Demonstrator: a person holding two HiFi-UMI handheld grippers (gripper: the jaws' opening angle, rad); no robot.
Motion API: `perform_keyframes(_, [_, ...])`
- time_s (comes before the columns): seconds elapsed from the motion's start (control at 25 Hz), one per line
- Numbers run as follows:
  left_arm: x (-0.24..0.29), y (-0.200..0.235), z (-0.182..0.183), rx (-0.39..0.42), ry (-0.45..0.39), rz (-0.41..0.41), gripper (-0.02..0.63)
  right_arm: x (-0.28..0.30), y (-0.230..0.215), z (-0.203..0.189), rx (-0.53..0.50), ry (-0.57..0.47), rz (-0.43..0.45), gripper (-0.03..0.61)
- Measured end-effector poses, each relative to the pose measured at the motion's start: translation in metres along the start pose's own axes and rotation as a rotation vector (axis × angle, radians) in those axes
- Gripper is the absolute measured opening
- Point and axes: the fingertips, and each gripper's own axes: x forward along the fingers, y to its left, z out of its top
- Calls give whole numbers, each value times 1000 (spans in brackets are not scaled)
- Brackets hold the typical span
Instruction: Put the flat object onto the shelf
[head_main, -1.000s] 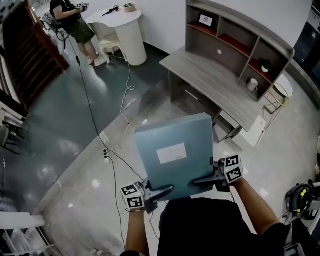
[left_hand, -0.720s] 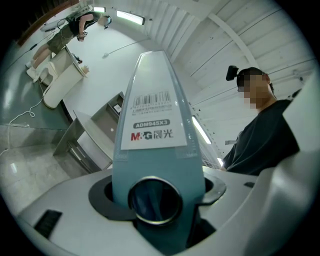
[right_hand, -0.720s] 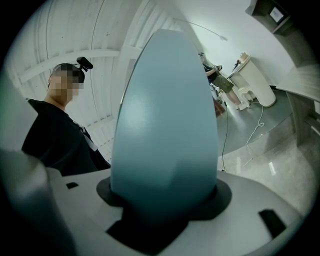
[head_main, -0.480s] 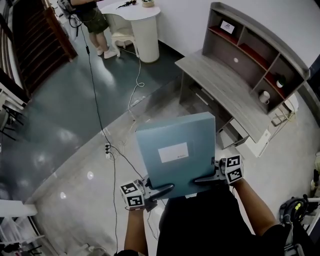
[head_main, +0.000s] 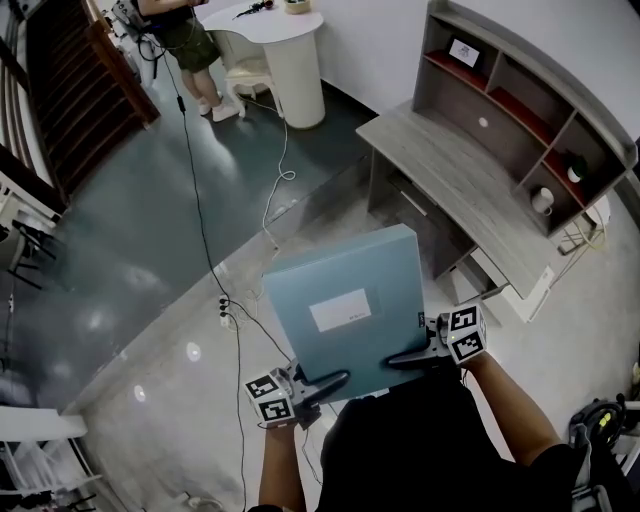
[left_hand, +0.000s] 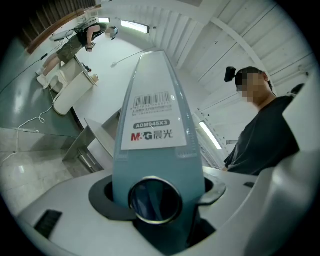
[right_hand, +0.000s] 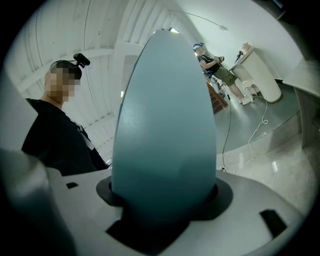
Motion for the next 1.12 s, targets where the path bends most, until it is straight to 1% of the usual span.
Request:
perform_keyframes(0.2, [47,30,38,-1,-7,-1,310,-33,-41,43,-2,1,-3,296])
perform_keyframes(0.32, [84,56,62,3,2,6,310,-59,-76,70,-10,-11,-6,296])
perform_keyframes(0.6, [157,111,123,-12,61,17,310,-107,-149,133,26,-81,-6,299])
perform_keyframes(0.88, [228,153,167,-29,108,18,310,-159,-205,182,43,-119,-22,301])
perform_keyframes(1.12, [305,200,195,-67,139,25,311,-217,-271,214,96,-148,-36,303])
